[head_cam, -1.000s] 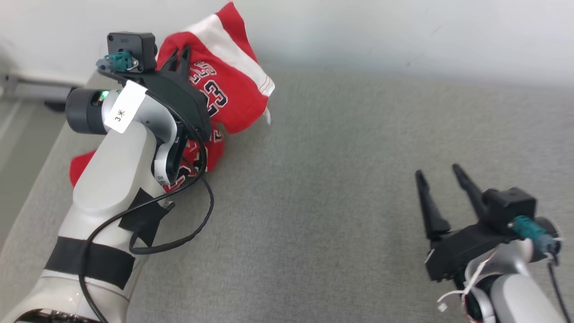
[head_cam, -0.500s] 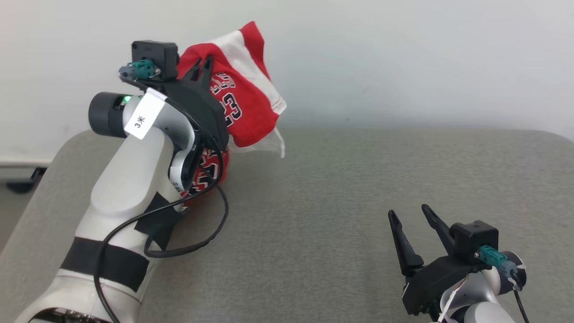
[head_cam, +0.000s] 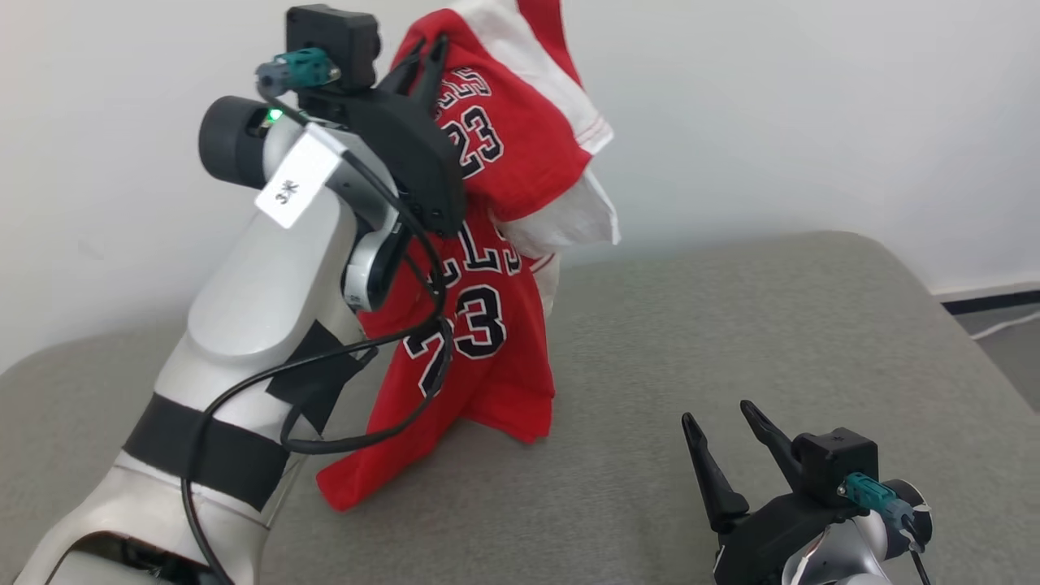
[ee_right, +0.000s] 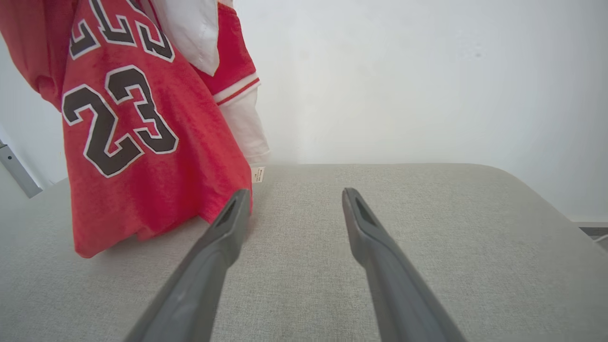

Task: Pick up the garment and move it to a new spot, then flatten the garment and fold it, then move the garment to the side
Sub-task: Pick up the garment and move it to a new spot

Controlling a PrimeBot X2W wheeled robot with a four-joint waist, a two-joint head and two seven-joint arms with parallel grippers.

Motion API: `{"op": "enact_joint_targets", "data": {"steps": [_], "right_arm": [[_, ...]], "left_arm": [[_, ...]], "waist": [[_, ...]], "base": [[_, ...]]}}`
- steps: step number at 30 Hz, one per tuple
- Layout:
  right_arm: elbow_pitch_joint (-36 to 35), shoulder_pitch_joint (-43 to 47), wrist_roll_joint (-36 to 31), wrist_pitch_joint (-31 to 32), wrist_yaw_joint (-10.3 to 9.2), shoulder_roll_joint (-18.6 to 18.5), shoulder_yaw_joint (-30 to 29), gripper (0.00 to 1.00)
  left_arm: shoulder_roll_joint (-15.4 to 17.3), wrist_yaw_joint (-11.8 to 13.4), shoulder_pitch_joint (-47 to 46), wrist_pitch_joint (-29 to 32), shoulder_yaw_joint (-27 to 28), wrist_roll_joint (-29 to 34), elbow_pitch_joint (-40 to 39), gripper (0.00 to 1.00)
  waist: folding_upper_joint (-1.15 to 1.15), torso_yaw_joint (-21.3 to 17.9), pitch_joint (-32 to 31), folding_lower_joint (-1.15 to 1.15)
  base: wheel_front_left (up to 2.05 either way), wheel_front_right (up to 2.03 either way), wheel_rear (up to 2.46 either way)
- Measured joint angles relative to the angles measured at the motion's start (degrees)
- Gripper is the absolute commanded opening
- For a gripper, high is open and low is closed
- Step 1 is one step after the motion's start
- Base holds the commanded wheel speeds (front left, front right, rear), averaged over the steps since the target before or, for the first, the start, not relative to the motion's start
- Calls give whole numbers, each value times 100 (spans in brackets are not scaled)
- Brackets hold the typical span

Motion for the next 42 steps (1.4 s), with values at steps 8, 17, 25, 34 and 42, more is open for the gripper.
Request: {"op": "enact_joint_targets", "data": {"steps": [8, 17, 25, 34, 42], "right_arm": [[-183, 249, 1, 4, 3, -68, -73, 100], [-237, 253, 2, 5, -4, -22, -103, 100], [-96, 2, 2, 49, -4, 55, 0, 100], [92, -38, 4, 46, -4, 55, -32, 100], [172, -12, 16, -3, -4, 45, -89, 100]], "left_arm": [[-15, 248, 5, 403, -601, 44, 82, 0], [15, 252, 1016, 611, -1272, 89, 204, 0], [34, 235, 1597, 635, -1835, -419, -14, 100], [36, 183, 1650, 593, -2037, -591, 26, 100], [35, 133, 1444, 709, -2112, -761, 79, 100]], "waist": [[0, -516, -29, 0], [1, -616, 351, 1], [1, -626, 618, 1], [1, -562, 547, 1], [1, -428, 379, 1]], "base": [[0, 0, 0], [0, 0, 0], [0, 0, 0], [0, 0, 0], [0, 0, 0]]}}
